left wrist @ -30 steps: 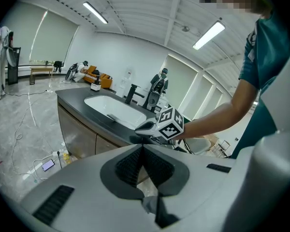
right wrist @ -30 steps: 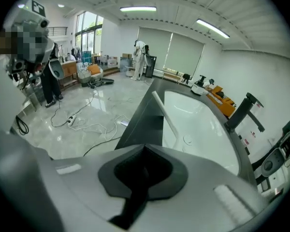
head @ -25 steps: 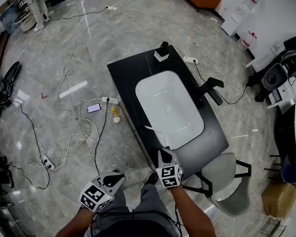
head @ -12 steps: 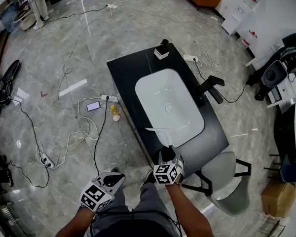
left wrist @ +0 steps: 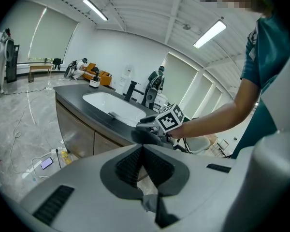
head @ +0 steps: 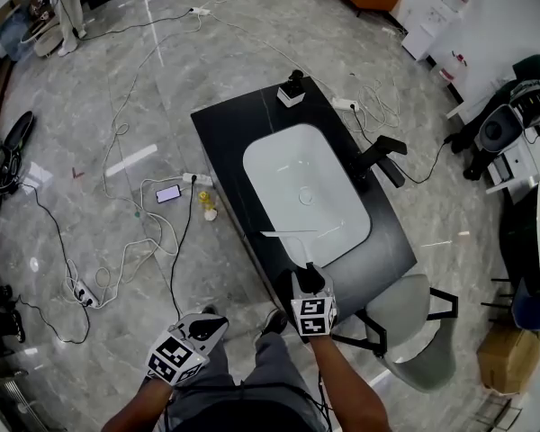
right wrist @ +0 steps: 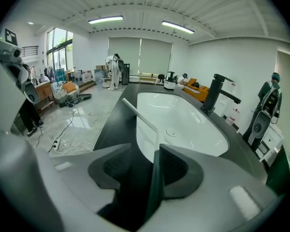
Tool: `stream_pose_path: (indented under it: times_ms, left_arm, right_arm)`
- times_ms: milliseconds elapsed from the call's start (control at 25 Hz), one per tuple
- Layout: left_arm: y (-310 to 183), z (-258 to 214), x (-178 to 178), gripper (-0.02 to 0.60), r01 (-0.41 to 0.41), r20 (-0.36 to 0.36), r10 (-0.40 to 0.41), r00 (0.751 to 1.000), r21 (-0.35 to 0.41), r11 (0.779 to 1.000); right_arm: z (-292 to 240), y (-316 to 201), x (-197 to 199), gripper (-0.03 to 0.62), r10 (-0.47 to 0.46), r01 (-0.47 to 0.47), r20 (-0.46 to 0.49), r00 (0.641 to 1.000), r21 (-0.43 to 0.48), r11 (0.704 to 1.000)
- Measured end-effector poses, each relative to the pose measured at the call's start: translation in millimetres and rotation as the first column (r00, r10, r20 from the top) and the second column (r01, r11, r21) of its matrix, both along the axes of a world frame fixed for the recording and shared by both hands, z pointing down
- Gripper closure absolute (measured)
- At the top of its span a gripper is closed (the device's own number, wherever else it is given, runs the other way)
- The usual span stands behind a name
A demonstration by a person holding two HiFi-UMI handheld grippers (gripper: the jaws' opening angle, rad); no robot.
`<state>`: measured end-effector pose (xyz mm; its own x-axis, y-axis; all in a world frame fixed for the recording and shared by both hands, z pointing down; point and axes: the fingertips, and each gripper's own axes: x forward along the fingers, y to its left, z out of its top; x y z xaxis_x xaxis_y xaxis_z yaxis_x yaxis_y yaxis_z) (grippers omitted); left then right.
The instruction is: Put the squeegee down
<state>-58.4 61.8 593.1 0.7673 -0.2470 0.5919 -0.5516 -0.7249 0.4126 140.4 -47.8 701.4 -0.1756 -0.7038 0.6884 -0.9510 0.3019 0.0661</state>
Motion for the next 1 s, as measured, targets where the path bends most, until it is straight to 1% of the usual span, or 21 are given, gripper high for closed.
stream_pose_path:
  times_ms: [240, 400, 560, 760, 880, 1000]
  left_arm:
    - [-8.8, -6.6, -0.2, 0.577, -0.003, 0.004, 0.003, 1.0, 0.006, 1.0]
    - [-19.8, -14.2, -2.2, 0.577, -0.001, 0.002, 0.001, 1.0, 0.024, 1.0]
    - [-29.9, -25.1, -3.5, 0.577, 0.001, 0.003, -0.001, 1.0, 0.043, 0.999]
    - [-40.8, -42.5, -1.7, 0.577, -0.007, 0.002, 0.006, 1.0, 0.067, 0.998]
    - [-48.5, -49.4, -2.9, 0.577, -0.008, 0.002, 0.008, 1.0, 0.086, 0.996]
    - [-58.9, -61.9, -10.4, 0.577, 0.017, -0.004, -0.016, 1.0, 0.106, 0.994]
  right_arm:
    - [-12.6, -3.8, 1.7, 0.405, 0.0, 0.0, 0.02, 1.0, 0.028, 1.0]
    - [-45.8, -11.6, 7.0, 0.405, 0.006, -0.01, 0.043, 0.999, 0.099, 0.995]
    - [-86.4, -12.0, 29.0, 0.414, 0.042, -0.05, 0.058, 0.997, 0.149, 0.988]
    - [-103.7, -11.1, 59.9, 0.414, 0.093, -0.1, 0.054, 0.994, 0.144, 0.985]
    - [-122.3, -15.8, 73.1, 0.414, 0.128, -0.139, 0.07, 0.989, 0.174, 0.975]
    - [-161.9, -20.6, 84.9, 0.428, 0.159, -0.182, 0.111, 0.981, 0.242, 0.953]
